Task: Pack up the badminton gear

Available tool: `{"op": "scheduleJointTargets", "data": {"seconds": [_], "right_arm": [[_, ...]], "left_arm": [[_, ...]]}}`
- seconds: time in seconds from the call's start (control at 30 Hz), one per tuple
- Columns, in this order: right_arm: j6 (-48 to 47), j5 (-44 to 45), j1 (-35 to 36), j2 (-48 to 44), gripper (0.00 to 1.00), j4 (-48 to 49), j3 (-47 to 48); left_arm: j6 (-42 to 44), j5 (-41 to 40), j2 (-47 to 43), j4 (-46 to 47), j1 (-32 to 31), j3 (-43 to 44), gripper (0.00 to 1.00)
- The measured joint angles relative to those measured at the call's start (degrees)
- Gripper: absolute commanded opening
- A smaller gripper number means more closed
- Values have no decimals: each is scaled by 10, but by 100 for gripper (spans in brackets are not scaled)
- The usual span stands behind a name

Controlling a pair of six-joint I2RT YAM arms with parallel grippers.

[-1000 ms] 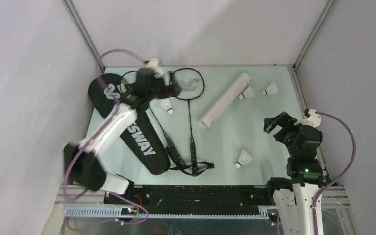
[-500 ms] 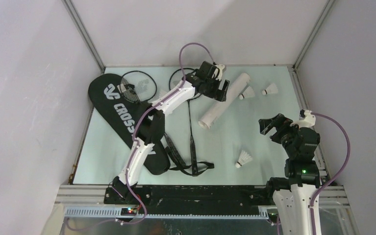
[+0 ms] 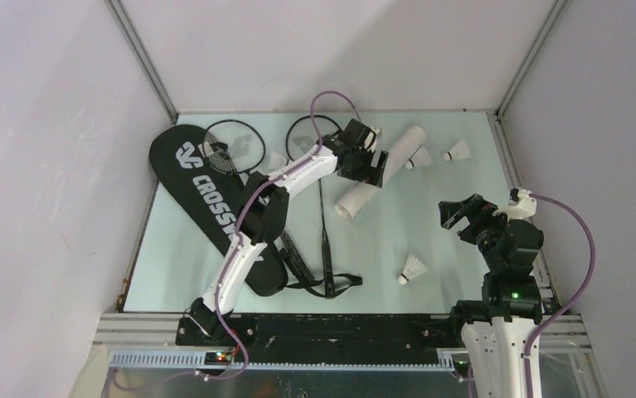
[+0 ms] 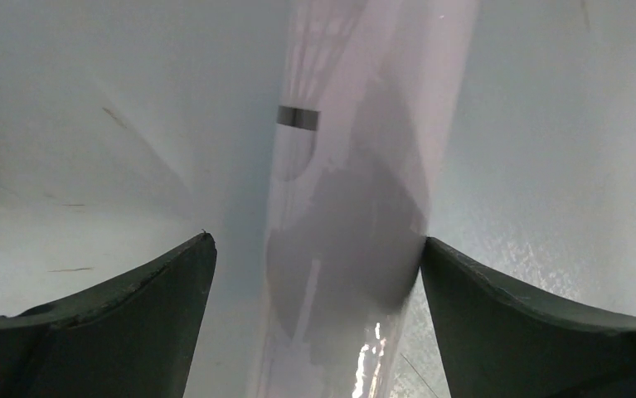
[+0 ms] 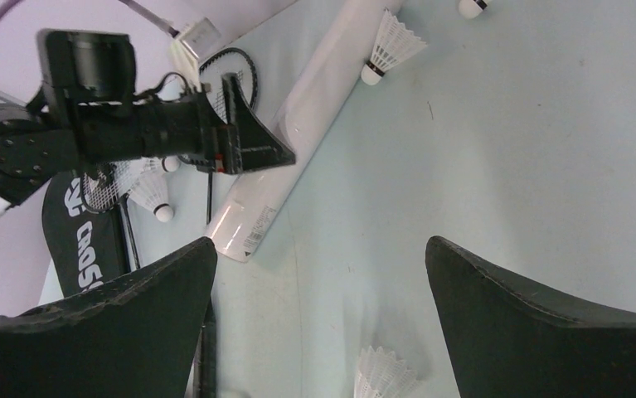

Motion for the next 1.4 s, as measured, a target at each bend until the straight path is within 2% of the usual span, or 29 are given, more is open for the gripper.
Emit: {"op": "scheduleJointTargets", "data": {"seconds": [0.23, 0.3, 0.4, 0.47, 0.67, 0.8, 0.9, 1.0, 1.1, 1.17, 1.2, 1.27, 1.4], "right_arm": [[0, 0, 0, 3, 100, -1, 0], [0, 0, 0, 4, 100, -3, 0], [0, 0, 0, 4, 100, -5, 0], [0, 1, 0, 4, 100, -7, 0], [0, -1, 0, -3, 100, -8, 0], [0, -8, 0, -9, 100, -9, 1], [0, -17, -1, -10, 100, -17, 6], [-3, -30, -2, -10, 100, -31, 21], [-15, -60, -3, -6, 100, -41, 41], [-26, -94, -3, -3, 100, -40, 57], [-31, -117, -3, -3, 100, -37, 63], [-38, -165, -3, -5, 100, -25, 74], [-38, -284, -3, -19, 100, 37, 82]], "left_arm": [[-2, 2, 12, 1, -34, -13, 98], [-2, -10, 12, -2, -43, -12, 93], [1, -45, 14, -19, -55, -4, 62], [6, -68, 14, -31, -59, -2, 48], [41, -114, 10, -37, -65, -2, 45], [78, -146, -36, -30, -64, -61, 44], [108, -169, -113, -5, -64, -139, 43], [145, -180, -254, 69, -64, -284, 41], [186, -173, -432, 162, -64, -445, 40], [218, -153, -550, 223, -64, -544, 32], [233, -140, -598, 242, -64, -583, 32], [273, -99, -697, 287, -64, -673, 32], [357, -26, -886, 342, -66, -867, 40]]}}
